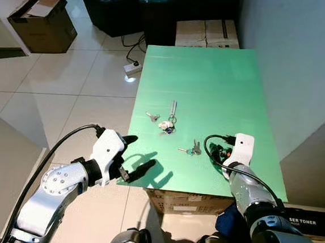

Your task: Hang keys on a hook

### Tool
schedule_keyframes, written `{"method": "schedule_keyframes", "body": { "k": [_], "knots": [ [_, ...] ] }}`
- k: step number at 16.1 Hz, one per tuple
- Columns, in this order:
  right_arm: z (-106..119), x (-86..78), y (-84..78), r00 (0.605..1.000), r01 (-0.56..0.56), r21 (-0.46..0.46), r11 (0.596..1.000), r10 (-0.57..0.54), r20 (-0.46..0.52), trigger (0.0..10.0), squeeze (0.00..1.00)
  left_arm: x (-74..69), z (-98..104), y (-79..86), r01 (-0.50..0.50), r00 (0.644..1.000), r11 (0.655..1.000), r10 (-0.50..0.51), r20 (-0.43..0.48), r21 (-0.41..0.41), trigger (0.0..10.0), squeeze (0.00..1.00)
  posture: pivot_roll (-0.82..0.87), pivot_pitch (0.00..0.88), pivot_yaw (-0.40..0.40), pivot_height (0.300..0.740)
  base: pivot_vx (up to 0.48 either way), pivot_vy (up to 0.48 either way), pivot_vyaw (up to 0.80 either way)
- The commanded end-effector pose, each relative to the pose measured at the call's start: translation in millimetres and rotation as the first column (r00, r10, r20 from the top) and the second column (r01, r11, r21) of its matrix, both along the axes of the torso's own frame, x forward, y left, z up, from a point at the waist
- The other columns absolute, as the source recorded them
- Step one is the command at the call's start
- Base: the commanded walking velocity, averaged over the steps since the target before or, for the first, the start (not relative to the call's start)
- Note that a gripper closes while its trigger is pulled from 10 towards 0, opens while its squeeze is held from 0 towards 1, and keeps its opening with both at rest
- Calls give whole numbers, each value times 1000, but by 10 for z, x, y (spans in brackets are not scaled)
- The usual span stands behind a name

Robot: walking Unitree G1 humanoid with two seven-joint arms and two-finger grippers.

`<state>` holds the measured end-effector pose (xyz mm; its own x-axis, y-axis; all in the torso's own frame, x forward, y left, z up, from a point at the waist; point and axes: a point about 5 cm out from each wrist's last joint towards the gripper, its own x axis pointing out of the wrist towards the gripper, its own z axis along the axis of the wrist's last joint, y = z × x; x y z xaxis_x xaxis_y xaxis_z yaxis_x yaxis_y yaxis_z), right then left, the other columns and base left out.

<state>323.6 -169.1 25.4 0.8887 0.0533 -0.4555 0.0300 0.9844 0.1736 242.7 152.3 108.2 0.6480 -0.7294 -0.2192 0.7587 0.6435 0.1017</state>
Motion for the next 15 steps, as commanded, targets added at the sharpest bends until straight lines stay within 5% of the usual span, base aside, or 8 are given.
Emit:
{"method": "schedule_keyframes", "body": {
  "k": [1, 2, 3, 15],
  "knots": [
    [-21, -6, 47, 1000, -14, 18, 1000, 15, -23, 2275, 0, -40, -47, 28, 14, 1000, 999, -13, -21, 34, 10000, 0, 19, 165, 158, 740, 0, 0, 0],
    [-28, -10, 50, 999, -18, 19, 1000, 19, -27, 627, 0, -38, -45, 27, 11, 1000, 1000, -11, -22, 30, 10000, 0, 18, 165, 157, 740, 0, 0, 0],
    [-36, -16, 57, 999, -25, 23, 999, 26, -32, 0, 0, -34, -36, 22, 8, 1000, 1000, -8, -23, 20, 10000, 0, 18, 166, 158, 740, 0, 0, 0],
    [-52, -35, -7, 1000, -2, 21, 1000, 3, -31, 0, 0, -32, -24, -8, 10, 1000, 1000, -10, -22, 7, 10000, 0, 25, 170, 155, 740, 0, 0, 0]
  ]
}}
